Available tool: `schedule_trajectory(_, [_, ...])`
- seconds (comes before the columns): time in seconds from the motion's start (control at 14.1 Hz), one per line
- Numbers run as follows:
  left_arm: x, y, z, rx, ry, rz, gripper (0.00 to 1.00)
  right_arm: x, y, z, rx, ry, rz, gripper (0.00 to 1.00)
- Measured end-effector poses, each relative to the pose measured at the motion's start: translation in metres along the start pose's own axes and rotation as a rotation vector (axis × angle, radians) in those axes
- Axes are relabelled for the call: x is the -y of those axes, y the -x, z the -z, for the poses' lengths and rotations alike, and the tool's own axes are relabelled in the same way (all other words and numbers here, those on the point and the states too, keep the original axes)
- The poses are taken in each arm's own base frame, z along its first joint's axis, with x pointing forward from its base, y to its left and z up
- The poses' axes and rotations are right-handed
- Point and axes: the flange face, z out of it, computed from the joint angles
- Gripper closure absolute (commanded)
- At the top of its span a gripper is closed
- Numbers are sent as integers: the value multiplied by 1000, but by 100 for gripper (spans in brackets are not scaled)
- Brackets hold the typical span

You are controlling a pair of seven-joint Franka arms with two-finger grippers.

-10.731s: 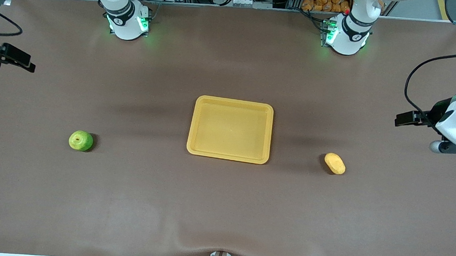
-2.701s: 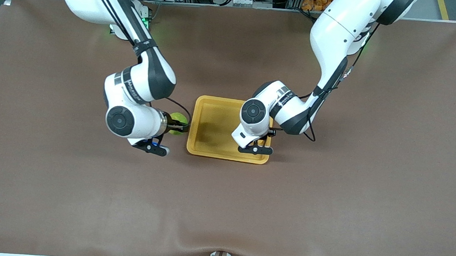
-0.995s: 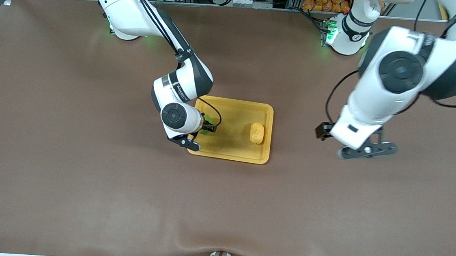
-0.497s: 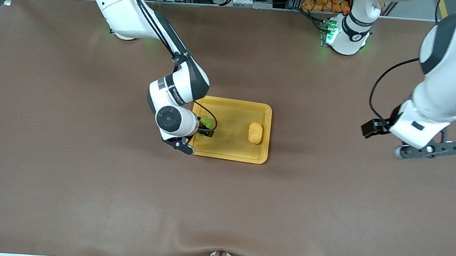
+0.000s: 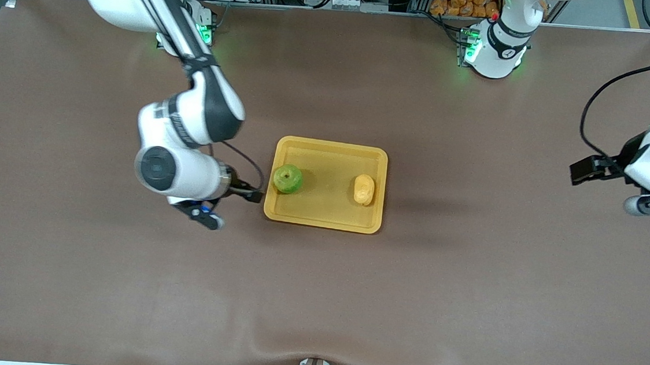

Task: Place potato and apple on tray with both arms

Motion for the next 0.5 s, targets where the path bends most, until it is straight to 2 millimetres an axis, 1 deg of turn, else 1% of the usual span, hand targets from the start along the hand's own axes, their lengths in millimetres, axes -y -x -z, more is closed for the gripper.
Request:
schedule_trajectory(0.07, [15,4,5,5,22,2,0,-18,-10,22,-4,-15,16,0])
schedule_trajectory(0.21, [43,16,18,12,59,21,0,-66,-30,74,-16,-51,48,0])
schedule_trajectory(0.28, [49,24,26,12,64,31,0,-93,-37,101,-27,-70,66,0])
schedule_trajectory(0.36, [50,31,33,15,64,33,0,-118,-40,128,-43,-81,89,0])
schedule_trajectory(0.43, [49,38,38,19,62,31,0,-142,-40,152,-64,-75,118,0])
schedule_trajectory(0.5, [47,43,40,24,60,29,0,-162,-34,175,-93,-51,152,0])
